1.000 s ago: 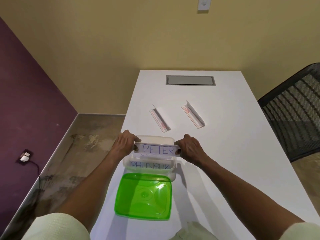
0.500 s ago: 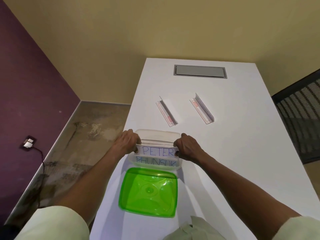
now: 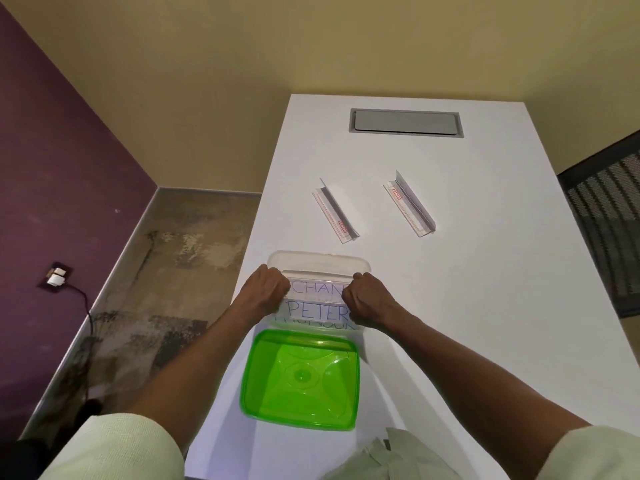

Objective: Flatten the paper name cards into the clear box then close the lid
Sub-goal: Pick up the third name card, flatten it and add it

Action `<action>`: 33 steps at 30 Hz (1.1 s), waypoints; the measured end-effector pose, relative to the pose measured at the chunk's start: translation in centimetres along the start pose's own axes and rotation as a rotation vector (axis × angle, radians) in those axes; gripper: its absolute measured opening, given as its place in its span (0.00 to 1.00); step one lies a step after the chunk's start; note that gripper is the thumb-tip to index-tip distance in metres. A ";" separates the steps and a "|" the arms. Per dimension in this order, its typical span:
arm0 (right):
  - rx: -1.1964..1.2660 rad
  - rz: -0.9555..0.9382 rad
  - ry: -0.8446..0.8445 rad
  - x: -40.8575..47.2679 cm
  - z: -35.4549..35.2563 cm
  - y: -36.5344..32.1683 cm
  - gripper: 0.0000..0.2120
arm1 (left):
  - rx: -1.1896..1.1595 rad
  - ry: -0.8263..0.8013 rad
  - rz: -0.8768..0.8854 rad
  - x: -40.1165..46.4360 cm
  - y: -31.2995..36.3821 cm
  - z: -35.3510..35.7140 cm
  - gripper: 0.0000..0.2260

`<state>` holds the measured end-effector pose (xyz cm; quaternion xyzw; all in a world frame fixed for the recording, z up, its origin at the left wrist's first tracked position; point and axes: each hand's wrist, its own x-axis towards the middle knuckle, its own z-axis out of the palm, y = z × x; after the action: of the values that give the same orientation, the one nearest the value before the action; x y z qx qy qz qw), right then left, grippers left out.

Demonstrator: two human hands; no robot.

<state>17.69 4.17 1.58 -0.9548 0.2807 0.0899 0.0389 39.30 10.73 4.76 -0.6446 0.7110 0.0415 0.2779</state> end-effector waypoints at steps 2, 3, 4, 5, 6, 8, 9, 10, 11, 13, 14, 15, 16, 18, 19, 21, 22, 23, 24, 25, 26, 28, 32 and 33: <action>0.010 -0.014 -0.002 0.3 0.4 -0.1 0.15 | -0.016 0.007 0.001 0.3 0.1 0.8 0.08; 0.012 -0.022 -0.003 0.4 0.7 -0.2 0.15 | -0.012 -0.005 -0.003 0.4 0.2 1.1 0.08; 0.012 -0.030 0.000 0.5 0.8 -0.2 0.15 | -0.016 -0.019 0.001 0.4 0.2 1.3 0.08; 0.006 -0.034 -0.004 0.6 0.9 -0.2 0.15 | -0.019 -0.037 -0.005 0.4 0.1 1.1 0.08; -0.002 -0.038 -0.005 0.7 1.0 -0.2 0.14 | -0.035 -0.074 0.003 0.3 0.1 1.0 0.08; -0.028 -0.045 -0.001 0.9 1.3 -0.1 0.13 | 0.001 -0.088 0.036 0.1 0.1 0.7 0.06; -0.050 -0.047 -0.006 1.0 1.4 -0.1 0.13 | 0.029 -0.083 0.035 0.2 0.2 0.5 0.04; -0.073 -0.049 -0.011 1.0 1.6 0.0 0.12 | 0.049 -0.090 0.014 0.1 0.3 0.2 0.07; -0.092 -0.051 -0.010 1.1 1.7 0.0 0.12 | 0.079 -0.036 0.025 0.0 0.2 0.2 0.10; -0.112 -0.057 -0.006 1.2 1.9 0.1 0.11 | 0.035 -0.064 0.064 0.2 0.3 0.6 0.07; -0.120 -0.058 -0.010 1.2 2.0 0.2 0.11 | 0.035 -0.074 0.059 0.4 0.3 1.2 0.07; -0.127 -0.059 -0.014 1.2 2.0 0.2 0.10 | 0.025 -0.037 0.059 0.5 0.4 1.3 0.06; -0.134 -0.064 -0.017 1.2 2.0 0.1 0.10 | 0.018 -0.035 0.040 0.5 0.5 1.2 0.06; -0.135 -0.078 -0.017 1.2 2.1 0.0 0.10 | 0.030 0.034 0.034 0.7 0.5 1.9 0.05; -0.135 -0.086 -0.014 1.1 2.1 0.0 0.10 | 0.016 0.035 0.055 0.7 0.7 2.1 0.03; -0.137 -0.095 -0.012 1.1 2.2 -0.1 0.10 | 0.031 0.067 0.052 0.7 1.0 2.6 0.07; -0.134 -0.093 -0.015 1.1 2.2 -0.1 0.10 | 0.017 0.073 0.048 0.8 0.9 2.5 0.08; -0.134 -0.097 -0.016 1.2 2.3 -0.1 0.10 | 0.024 0.092 0.049 0.7 0.9 2.4 0.07; -0.135 -0.098 -0.018 1.2 2.4 -0.1 0.10 | 0.025 0.082 0.040 0.8 0.9 2.4 0.06; -0.141 -0.104 -0.015 1.2 2.6 0.0 0.10 | 0.009 0.077 0.043 0.7 1.0 2.2 0.05; -0.146 -0.105 -0.018 1.3 2.5 0.0 0.09 | 0.003 0.070 0.035 0.7 0.9 2.1 0.03; -0.154 -0.105 -0.015 1.3 2.7 0.1 0.09 | 0.024 0.056 0.034 0.9 0.9 2.1 0.02; -0.090 -0.066 -0.009 1.3 2.8 0.1 0.13 | 0.051 0.125 0.059 1.3 0.9 3.2 0.08; -0.090 -0.064 0.007 1.3 2.9 0.2 0.13 | 0.050 0.118 0.052 1.5 1.0 3.7 0.07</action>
<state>18.23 3.70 -1.56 -0.9643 0.2460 0.0977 -0.0021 39.61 11.03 0.69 -0.6199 0.7437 -0.0073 0.2502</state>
